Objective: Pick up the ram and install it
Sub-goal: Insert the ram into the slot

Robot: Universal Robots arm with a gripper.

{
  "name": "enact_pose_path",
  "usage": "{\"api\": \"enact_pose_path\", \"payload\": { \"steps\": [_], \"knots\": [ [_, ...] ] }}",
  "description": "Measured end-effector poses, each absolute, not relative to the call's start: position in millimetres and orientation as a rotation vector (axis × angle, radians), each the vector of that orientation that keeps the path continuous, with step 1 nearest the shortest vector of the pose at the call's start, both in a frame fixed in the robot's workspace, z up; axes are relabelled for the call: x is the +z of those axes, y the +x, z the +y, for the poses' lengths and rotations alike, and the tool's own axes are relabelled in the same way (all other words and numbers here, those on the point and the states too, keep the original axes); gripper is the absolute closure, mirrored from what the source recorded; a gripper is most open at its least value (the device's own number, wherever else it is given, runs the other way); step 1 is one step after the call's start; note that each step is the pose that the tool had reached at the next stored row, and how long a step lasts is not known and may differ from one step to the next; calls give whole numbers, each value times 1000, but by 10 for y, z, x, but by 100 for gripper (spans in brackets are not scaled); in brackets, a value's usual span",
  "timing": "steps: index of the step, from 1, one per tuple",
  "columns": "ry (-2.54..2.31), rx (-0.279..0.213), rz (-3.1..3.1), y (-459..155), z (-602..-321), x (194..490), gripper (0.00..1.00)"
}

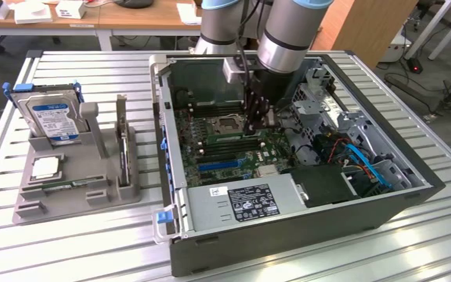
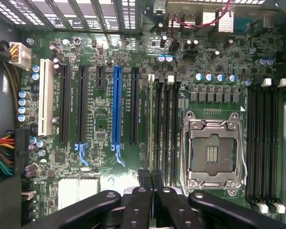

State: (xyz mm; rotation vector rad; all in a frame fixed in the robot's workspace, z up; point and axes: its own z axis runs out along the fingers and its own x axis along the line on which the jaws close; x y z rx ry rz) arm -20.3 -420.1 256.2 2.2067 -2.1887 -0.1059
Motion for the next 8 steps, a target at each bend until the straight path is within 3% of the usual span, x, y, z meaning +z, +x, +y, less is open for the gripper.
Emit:
{"api": "enact_pose_path", "payload": {
  "steps": [8],
  "knots": [
    [2206, -104, -2188, -212, -4201, 2513, 89]
  ]
}}
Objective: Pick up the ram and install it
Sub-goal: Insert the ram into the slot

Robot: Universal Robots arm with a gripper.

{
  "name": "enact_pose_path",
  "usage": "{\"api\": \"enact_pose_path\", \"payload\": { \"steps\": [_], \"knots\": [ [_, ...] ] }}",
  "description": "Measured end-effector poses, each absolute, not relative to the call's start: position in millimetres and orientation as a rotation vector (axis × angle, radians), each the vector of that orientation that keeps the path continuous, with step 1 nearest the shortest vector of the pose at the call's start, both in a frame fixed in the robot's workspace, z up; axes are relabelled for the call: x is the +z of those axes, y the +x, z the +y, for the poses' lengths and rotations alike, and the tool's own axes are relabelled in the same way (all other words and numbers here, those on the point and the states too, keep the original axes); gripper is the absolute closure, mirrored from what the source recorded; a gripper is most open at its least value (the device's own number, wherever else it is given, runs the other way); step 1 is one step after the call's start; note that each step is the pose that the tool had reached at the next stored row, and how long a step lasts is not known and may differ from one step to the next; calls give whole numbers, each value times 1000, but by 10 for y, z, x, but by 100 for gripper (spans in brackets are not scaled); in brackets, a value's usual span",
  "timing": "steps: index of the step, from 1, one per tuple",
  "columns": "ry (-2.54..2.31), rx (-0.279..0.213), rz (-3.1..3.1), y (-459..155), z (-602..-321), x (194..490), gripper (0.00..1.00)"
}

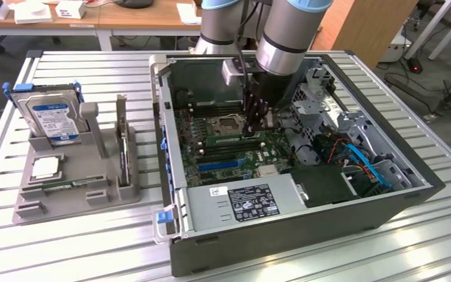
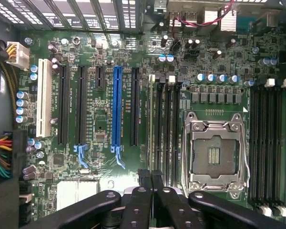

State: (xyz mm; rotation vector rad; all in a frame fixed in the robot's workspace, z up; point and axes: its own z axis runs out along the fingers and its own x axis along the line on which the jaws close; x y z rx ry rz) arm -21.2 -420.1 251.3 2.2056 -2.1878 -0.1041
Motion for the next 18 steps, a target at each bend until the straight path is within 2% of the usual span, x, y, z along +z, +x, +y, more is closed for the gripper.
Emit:
{"api": "enact_pose_path", "payload": {
  "steps": [18],
  "knots": [
    [2205, -103, -2188, -215, -4157, 2430, 89]
  ]
}}
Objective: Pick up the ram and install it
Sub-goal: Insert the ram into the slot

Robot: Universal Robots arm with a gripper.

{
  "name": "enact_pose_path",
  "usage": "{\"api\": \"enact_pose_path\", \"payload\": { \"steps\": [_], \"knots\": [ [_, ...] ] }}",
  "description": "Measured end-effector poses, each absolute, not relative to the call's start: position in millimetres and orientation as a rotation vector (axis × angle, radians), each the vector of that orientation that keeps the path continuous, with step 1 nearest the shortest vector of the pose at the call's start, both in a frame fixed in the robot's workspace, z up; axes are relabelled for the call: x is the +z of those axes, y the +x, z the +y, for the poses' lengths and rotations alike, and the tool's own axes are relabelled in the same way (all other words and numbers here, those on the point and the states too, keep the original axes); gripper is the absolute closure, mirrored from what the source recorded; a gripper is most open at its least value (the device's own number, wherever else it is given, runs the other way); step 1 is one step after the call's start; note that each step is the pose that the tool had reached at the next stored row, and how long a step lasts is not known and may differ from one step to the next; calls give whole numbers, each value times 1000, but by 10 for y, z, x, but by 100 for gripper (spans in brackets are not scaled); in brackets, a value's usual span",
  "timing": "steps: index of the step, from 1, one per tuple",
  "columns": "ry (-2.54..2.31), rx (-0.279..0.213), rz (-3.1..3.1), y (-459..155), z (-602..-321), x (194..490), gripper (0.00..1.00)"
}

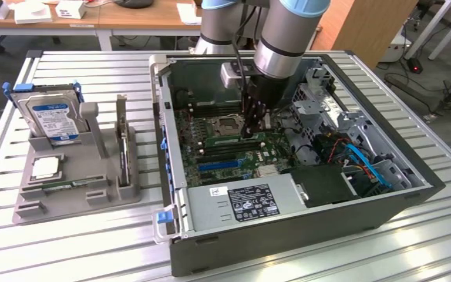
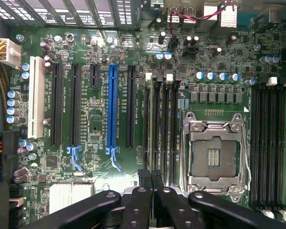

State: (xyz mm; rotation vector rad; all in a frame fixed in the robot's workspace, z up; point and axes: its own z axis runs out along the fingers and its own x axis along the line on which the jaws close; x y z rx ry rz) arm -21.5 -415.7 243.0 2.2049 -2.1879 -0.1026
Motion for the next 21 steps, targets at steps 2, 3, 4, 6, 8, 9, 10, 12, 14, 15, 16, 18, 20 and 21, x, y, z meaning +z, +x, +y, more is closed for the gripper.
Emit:
{"api": "enact_pose_path", "payload": {
  "steps": [2, 3, 4, 6, 8, 9, 10, 12, 14, 15, 16, 18, 20, 21],
  "knots": [
    [2203, -98, -2186, -215, -4157, 2414, 89],
    [2202, -96, -2185, -215, -4157, 2409, 89],
    [2201, -95, -2185, -215, -4157, 2404, 89],
    [2201, -94, -2184, -215, -4157, 2404, 89],
    [2201, -94, -2184, -215, -4157, 2404, 89],
    [2201, -94, -2184, -215, -4157, 2404, 89],
    [2201, -94, -2185, -215, -4157, 2401, 89],
    [2201, -93, -2184, -215, -4157, 2393, 89],
    [2200, -93, -2184, -216, -4158, 2391, 89],
    [2200, -93, -2184, -215, -4157, 2390, 89],
    [2200, -93, -2184, -215, -4157, 2390, 89],
    [2201, -93, -2184, -215, -4157, 2388, 89],
    [2200, -92, -2184, -215, -4157, 2381, 89],
    [2200, -92, -2184, -215, -4157, 2378, 89]
  ]
}}
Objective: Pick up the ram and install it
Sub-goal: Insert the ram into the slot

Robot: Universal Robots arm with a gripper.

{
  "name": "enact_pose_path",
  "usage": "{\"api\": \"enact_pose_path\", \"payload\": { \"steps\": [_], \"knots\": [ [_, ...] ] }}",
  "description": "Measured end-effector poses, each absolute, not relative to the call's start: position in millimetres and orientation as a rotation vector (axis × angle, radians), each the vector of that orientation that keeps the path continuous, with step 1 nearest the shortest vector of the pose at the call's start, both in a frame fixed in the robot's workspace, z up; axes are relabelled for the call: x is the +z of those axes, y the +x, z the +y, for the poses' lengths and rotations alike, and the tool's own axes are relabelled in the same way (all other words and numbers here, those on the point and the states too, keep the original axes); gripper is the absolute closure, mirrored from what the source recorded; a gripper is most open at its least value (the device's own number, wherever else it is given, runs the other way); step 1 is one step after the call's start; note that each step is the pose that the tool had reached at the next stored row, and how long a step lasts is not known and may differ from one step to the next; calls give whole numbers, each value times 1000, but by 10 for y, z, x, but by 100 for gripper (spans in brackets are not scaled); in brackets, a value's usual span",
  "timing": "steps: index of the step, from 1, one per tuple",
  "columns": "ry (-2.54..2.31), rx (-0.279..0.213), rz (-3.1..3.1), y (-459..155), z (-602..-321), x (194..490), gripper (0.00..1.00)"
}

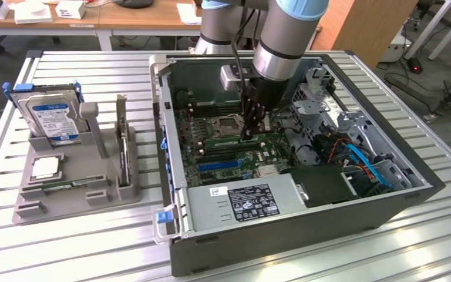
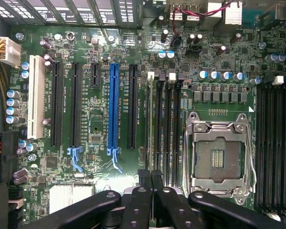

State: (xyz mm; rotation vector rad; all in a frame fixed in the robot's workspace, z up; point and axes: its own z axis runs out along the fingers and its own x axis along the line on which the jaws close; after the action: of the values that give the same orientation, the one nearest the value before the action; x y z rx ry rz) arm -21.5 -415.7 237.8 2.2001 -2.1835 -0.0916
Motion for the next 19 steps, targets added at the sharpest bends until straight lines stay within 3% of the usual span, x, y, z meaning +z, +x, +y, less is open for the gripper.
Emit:
{"api": "enact_pose_path", "payload": {
  "steps": [19],
  "knots": [
    [2198, -88, -2182, -215, -4157, 2344, 89]
  ]
}}
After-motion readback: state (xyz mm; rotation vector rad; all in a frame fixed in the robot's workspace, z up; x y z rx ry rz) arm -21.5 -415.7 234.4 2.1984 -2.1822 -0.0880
